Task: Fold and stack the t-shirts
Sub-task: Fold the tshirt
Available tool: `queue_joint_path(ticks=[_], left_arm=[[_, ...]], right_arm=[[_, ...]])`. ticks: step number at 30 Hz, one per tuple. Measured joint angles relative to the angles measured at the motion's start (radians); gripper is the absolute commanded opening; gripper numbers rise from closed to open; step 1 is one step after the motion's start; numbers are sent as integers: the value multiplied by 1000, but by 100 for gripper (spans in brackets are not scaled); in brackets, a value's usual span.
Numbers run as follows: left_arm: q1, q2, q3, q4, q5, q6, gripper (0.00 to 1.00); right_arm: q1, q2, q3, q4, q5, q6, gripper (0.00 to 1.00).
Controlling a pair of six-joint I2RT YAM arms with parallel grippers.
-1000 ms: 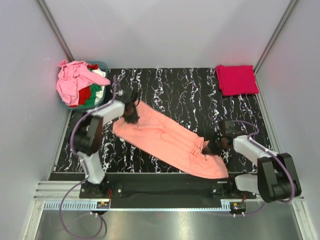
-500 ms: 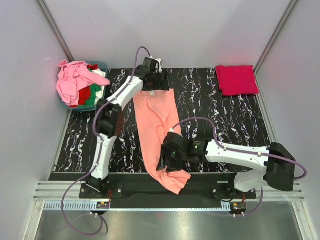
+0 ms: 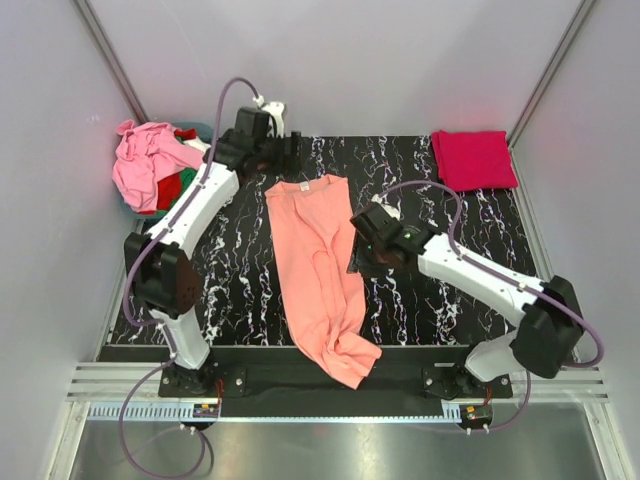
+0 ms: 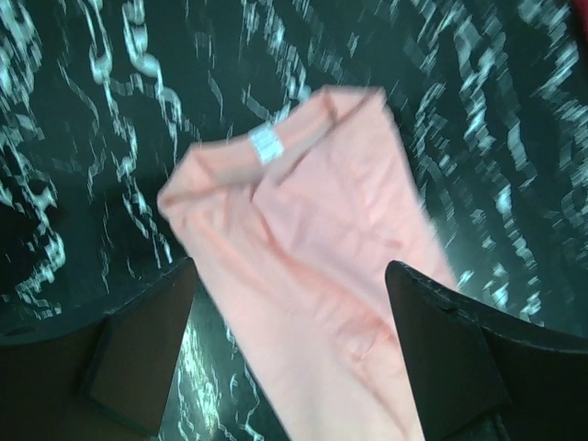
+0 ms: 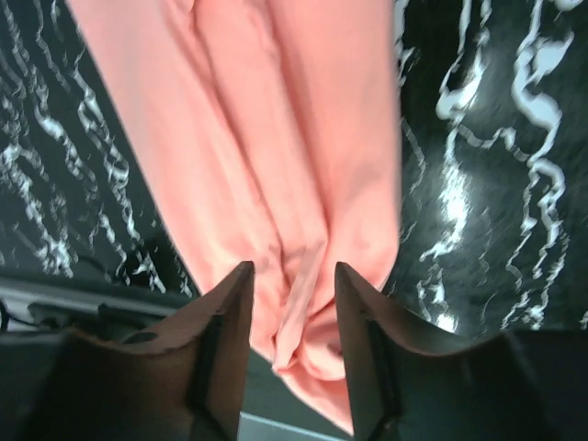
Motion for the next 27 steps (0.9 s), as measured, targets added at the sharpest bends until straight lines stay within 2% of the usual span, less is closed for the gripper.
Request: queue_joint_path(ticks=[2, 6, 14, 15, 20, 23, 27], left_arm=[[1, 10, -61, -2, -3, 5, 80], [-2, 82, -67, -14, 46, 6, 66], [-25, 220, -22, -49, 82, -23, 63], [-34, 241, -4, -62, 79, -23, 63], [-83, 382, 100, -113, 59, -45, 63], [-93, 462, 157, -143, 43, -71, 62], [-80, 583, 256, -188, 19, -106, 62]], right_arm=[[-42, 51, 39, -4, 0, -43, 36], [-61, 160, 106, -6, -3, -98, 29], [-66, 290, 97, 29, -55, -128, 26], [-66, 291, 88, 34, -57, -130, 27], [-69, 242, 9, 63, -72, -140, 43], [-69, 132, -80, 85, -73, -144, 49], [-69, -82, -187, 82, -67, -142, 51]])
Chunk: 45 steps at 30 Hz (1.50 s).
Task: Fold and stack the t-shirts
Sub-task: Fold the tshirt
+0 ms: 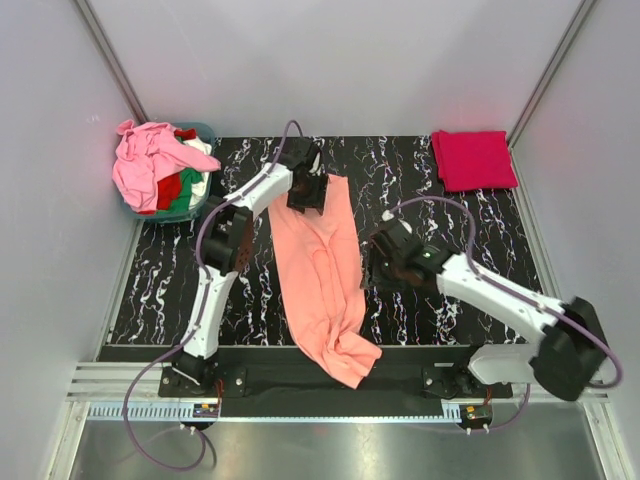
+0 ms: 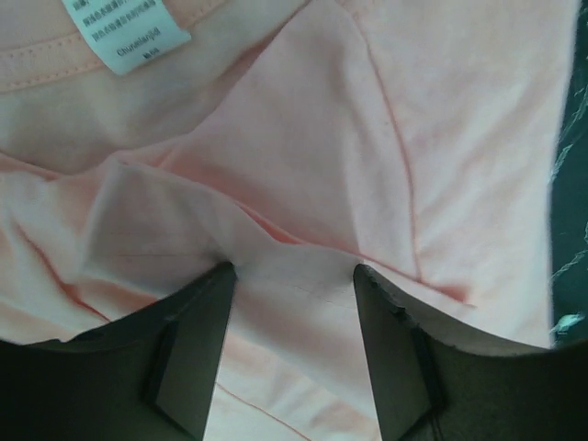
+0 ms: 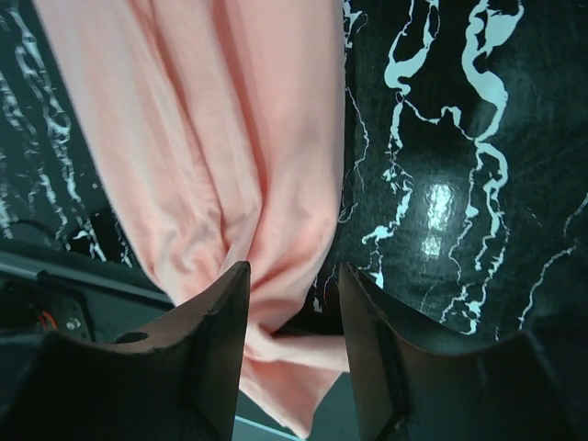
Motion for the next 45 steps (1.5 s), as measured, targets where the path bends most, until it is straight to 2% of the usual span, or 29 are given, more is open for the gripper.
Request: queue_joint_path(ticks=[7, 8, 11, 12, 13, 14, 15, 18, 23, 32, 36, 42, 45], left_arm=[[59, 178, 323, -100, -7, -46, 64], [74, 223, 397, -102, -6, -50, 64], [113, 288, 495, -48, 4, -55, 65], [127, 304, 518, -24, 21, -66, 68], [141, 322, 545, 4, 41, -79, 86], [156, 330, 548, 51, 63, -91, 95], [166, 332, 546, 89, 70, -96, 99], [192, 300, 460, 251, 77, -120, 99], [191, 204, 389, 380, 85, -129, 99], [127, -322, 92, 531, 100, -118, 99], [131, -497, -37, 559, 98, -96, 99], [138, -519, -137, 456, 85, -81, 99], [139, -517, -243, 425, 93, -79, 99]], right_arm=[[-1, -318, -111, -20, 18, 24, 54], [-1, -358, -125, -25, 18, 26, 55], [-1, -450, -154, -39, 18, 28, 59], [-1, -481, -161, -43, 17, 27, 61], [-1, -504, -166, -46, 16, 23, 62], [-2, -537, -174, -45, 14, 18, 64], [-2, -558, -180, -45, 13, 13, 65], [-2, -627, -200, -45, 11, -4, 68], [-2, -684, -209, -43, 8, -19, 73], [-2, -711, -331, 33, -42, -16, 78], [-2, -689, -419, 119, -85, -17, 78], [-2, -672, -568, 293, -130, -1, 71], [-2, -672, -604, 331, -142, 11, 59]])
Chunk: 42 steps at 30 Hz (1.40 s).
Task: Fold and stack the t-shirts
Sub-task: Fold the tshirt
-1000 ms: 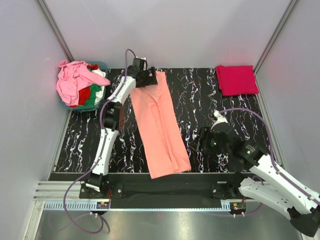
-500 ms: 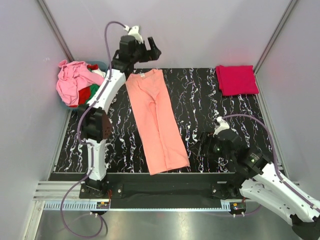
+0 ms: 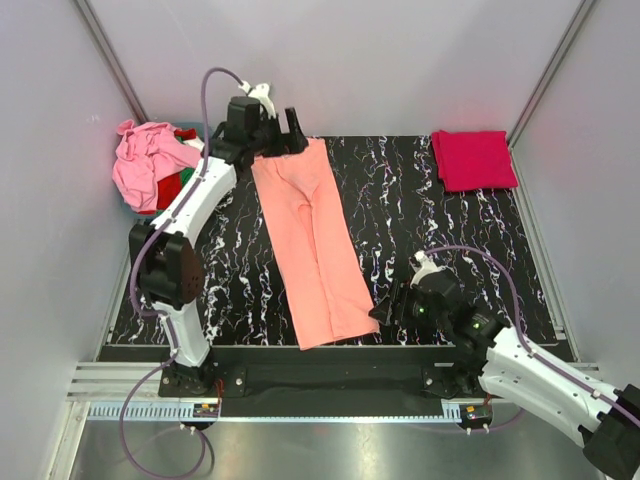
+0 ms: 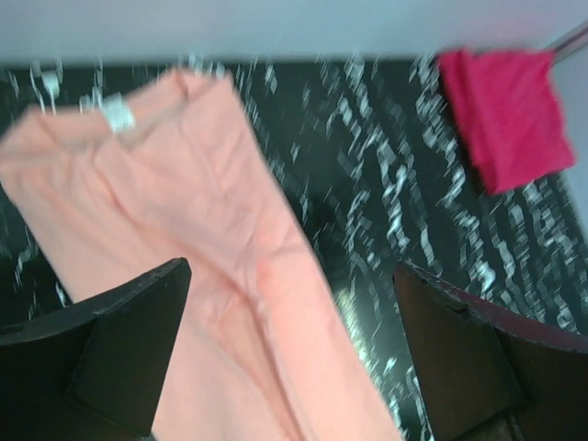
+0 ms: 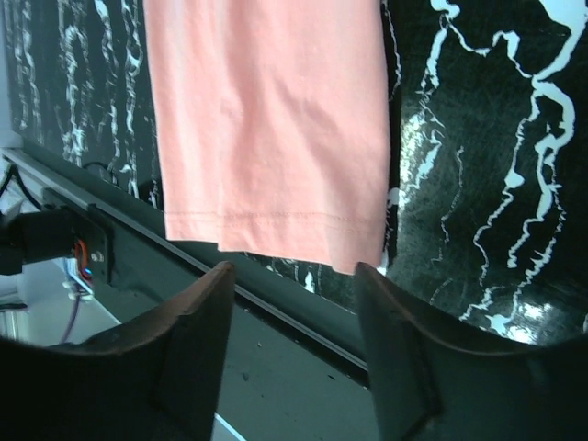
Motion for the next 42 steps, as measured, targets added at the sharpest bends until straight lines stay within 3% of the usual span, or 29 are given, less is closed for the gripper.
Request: queue_joint_path(ticks=[3, 7, 16, 21, 42], left_arm=[[-5, 0, -95, -23, 2, 1, 99], [-16, -5, -109, -43, 1, 17, 99], [-31, -50, -166, 13, 22, 57, 99], [-36, -51, -193, 34, 26, 65, 99], [-78, -51, -214, 35, 21, 122, 99]], right_arm=[[0, 1, -8, 43, 0, 15, 54], [0, 27, -14, 87, 3, 30, 54], [0, 201, -13, 117, 4, 41, 75], [0, 210, -13, 120, 5, 44, 80], [0, 245, -2, 134, 5, 46, 83]])
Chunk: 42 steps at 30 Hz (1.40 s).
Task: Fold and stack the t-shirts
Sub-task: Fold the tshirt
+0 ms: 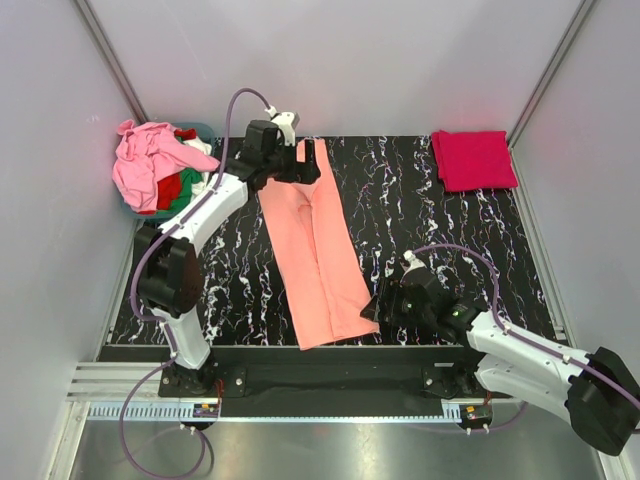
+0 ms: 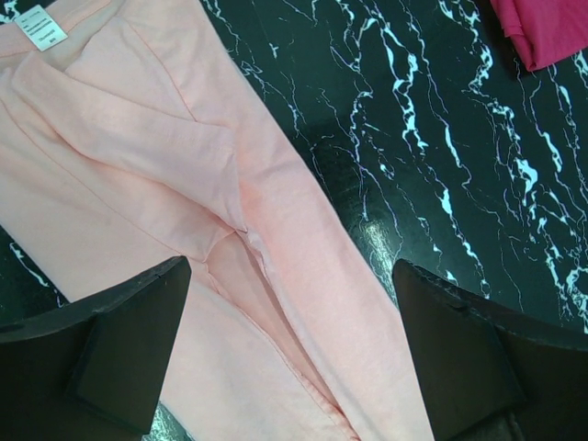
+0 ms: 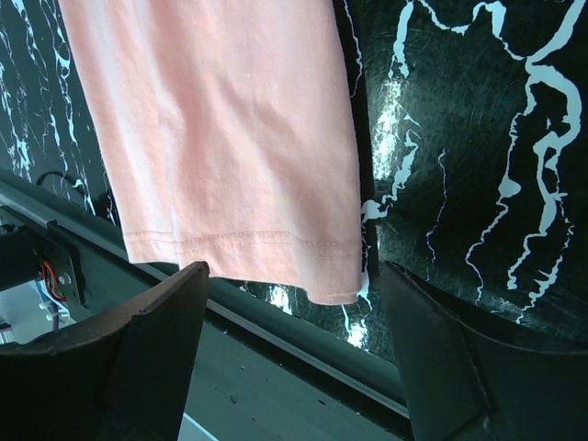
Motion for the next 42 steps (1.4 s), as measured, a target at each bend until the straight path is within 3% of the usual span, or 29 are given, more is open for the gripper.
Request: queue_joint_path(ticks=[14, 31, 42], left_arm=[[-26, -29, -52, 39, -3, 24, 99], [-137, 217, 38, -39, -13, 56, 95], [-131, 285, 72, -52, -46, 56, 96]], right_arm=[[0, 10, 2, 0, 0, 0, 83], [0, 15, 2, 0, 0, 0, 83], [0, 25, 3, 0, 0, 0, 83]])
